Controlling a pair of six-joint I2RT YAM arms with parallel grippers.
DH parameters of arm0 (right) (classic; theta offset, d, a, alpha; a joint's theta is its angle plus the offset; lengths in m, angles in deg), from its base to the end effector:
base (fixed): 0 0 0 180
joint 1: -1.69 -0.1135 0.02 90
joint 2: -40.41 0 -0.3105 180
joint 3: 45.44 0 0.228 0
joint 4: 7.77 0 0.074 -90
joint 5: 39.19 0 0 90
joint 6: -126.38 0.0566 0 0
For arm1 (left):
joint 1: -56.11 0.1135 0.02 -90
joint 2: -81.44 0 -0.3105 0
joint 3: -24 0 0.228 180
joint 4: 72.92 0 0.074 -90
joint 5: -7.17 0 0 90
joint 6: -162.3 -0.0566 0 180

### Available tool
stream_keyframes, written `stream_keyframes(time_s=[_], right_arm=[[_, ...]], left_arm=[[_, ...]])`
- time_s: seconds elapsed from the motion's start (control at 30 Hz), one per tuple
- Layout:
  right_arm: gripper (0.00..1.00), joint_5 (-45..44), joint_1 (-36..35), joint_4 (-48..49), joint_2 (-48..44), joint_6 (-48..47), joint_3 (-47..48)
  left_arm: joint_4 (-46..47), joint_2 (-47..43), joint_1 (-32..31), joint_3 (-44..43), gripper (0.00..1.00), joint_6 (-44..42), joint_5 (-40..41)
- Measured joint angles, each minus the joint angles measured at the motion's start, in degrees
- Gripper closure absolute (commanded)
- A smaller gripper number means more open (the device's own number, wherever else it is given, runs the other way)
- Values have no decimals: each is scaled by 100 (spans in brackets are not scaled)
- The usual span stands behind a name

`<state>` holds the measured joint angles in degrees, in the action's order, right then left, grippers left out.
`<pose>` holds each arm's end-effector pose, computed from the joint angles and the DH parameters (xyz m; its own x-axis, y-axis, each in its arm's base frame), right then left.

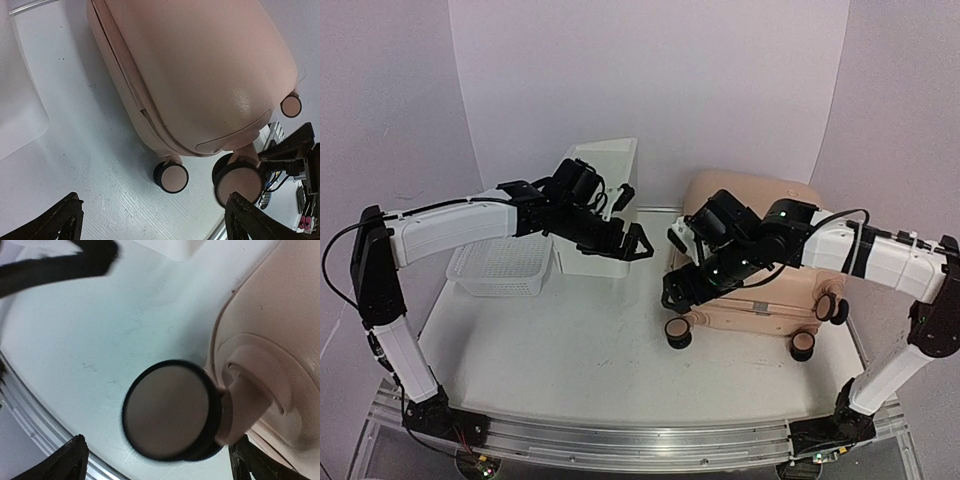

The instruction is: Open, take out, and arrange the luggage

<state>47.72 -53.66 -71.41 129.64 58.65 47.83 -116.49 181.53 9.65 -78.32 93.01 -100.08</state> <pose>0.1784 0.2527 0.3275 -0.7592 -0.4330 -0.4859 -0.5600 0.8150 0.1487 0.2623 -0.3003 0.3435 -0.7247 0.2723 -0.6330 0.6301 0.6337 -0.4487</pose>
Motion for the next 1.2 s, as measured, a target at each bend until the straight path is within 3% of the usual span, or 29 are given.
stream_keyframes(time_s=[0.1,0.17,0.4,0.57,0.77,0.93,1.2], right_arm=[[2,76,-59,37,-354,-140,133],[2,0,306,-144,-691,-219,278],[2,-896,3495,-885,-1506,-448,446],[2,-697,4935,-1366,-1768,-409,-63],[6,269,5016,-2015,-2636,-225,-881],[30,866,5016,-2594,-3388,-210,-1303],[50,1823,4699,-2835,-3390,-162,-1941]], left_arm=[[42,-94,0,22,1,42,0],[87,-98,-2,22,1,63,-61],[160,81,-337,-131,0,131,-229],[164,439,-745,-413,1,118,-195],[46,918,-1093,-820,2,-13,4],[-87,1187,-1215,-1019,17,-63,402],[-468,1298,-1311,-1309,37,-238,1694]])
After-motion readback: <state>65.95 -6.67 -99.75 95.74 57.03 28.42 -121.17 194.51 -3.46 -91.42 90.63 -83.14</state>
